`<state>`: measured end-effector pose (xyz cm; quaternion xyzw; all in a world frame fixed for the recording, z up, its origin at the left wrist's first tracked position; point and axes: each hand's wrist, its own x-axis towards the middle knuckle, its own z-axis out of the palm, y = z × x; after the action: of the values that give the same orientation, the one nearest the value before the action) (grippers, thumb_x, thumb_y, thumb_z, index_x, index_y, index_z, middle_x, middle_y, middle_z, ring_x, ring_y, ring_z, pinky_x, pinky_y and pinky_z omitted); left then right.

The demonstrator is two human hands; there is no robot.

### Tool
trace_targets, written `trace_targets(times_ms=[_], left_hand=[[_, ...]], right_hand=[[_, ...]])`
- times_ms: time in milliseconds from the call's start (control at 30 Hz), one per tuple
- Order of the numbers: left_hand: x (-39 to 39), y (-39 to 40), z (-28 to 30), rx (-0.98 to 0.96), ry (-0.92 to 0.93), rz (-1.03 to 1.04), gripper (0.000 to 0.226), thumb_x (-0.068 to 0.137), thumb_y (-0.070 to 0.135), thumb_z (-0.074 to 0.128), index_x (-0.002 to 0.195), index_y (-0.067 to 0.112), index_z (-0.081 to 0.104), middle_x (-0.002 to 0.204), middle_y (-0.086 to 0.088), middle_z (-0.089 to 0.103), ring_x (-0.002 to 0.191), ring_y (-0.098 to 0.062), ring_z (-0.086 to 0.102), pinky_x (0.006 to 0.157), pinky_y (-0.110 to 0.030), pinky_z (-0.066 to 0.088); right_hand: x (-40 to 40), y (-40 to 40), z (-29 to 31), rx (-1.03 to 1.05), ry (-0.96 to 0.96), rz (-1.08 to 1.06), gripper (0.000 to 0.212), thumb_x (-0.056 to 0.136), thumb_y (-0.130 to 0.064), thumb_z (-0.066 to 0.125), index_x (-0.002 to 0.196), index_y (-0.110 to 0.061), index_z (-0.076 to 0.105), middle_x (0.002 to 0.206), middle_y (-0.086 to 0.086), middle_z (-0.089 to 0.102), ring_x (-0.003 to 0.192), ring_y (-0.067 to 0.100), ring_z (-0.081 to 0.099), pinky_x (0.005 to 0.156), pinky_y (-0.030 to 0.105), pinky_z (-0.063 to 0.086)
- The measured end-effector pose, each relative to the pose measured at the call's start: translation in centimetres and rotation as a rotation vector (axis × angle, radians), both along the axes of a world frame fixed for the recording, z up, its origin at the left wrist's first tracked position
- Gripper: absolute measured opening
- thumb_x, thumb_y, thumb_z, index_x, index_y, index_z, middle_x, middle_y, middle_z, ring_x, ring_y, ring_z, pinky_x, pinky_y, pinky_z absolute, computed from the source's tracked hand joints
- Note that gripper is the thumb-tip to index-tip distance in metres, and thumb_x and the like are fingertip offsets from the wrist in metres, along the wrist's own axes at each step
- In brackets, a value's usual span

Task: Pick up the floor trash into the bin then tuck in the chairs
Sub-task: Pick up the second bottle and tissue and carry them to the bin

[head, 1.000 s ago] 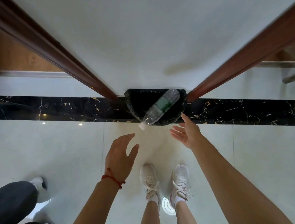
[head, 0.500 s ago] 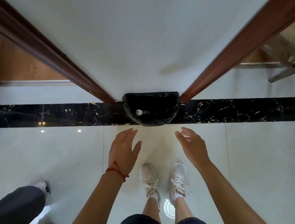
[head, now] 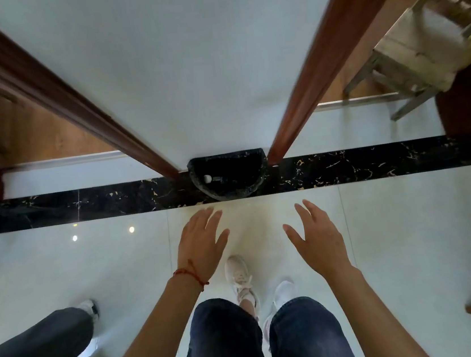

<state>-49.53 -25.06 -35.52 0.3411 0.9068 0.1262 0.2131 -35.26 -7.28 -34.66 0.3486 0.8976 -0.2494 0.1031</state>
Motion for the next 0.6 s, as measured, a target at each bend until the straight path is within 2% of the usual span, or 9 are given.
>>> trace_targets(times_ms=[167,300,433,600], left_hand=[[2.1,0.9,3.1,0.007,0.017,-0.031,0.053,0.086,0.04,0.034,0.116,0.004,0.058,0.118,-0.019,0.062,0.11,-0.038,0.058,0.091,-0.05,0.046],[4.3,2.3,5.9,-0.001,0.038,-0.056,0.053,0.086,0.04,0.034,0.114,0.003,0.06,0.117,-0.02,0.063,0.108,-0.038,0.059,0.09,-0.051,0.046],[7.6,4.2,8.6,-0.015,0.026,-0.116,0.055,0.085,0.04,0.033,0.113,0.002,0.06,0.116,-0.021,0.063,0.108,-0.039,0.059,0.09,-0.051,0.046],[11.3,7.4,11.1,-0.004,0.045,-0.228,0.053,0.084,0.039,0.035,0.113,0.003,0.061,0.115,-0.019,0.064,0.107,-0.037,0.06,0.089,-0.049,0.047]], right_hand=[[3.0,0.3,2.6,0.057,0.04,0.011,0.051,0.087,-0.036,0.057,0.127,-0.005,0.05,0.135,0.019,0.049,0.12,0.034,0.051,0.09,0.044,0.048],[6.0,0.9,4.7,0.105,0.047,0.03,0.049,0.081,-0.035,0.066,0.117,-0.003,0.058,0.122,0.022,0.059,0.106,0.036,0.06,0.079,0.043,0.053],[9.9,1.7,7.1,0.153,0.032,0.038,0.05,0.079,-0.036,0.067,0.115,-0.003,0.059,0.119,0.021,0.062,0.103,0.035,0.063,0.078,0.042,0.054],[15.5,3.1,9.3,0.167,0.001,-0.057,0.05,0.078,-0.039,0.067,0.114,-0.004,0.06,0.117,0.02,0.063,0.101,0.035,0.064,0.077,0.043,0.054]])
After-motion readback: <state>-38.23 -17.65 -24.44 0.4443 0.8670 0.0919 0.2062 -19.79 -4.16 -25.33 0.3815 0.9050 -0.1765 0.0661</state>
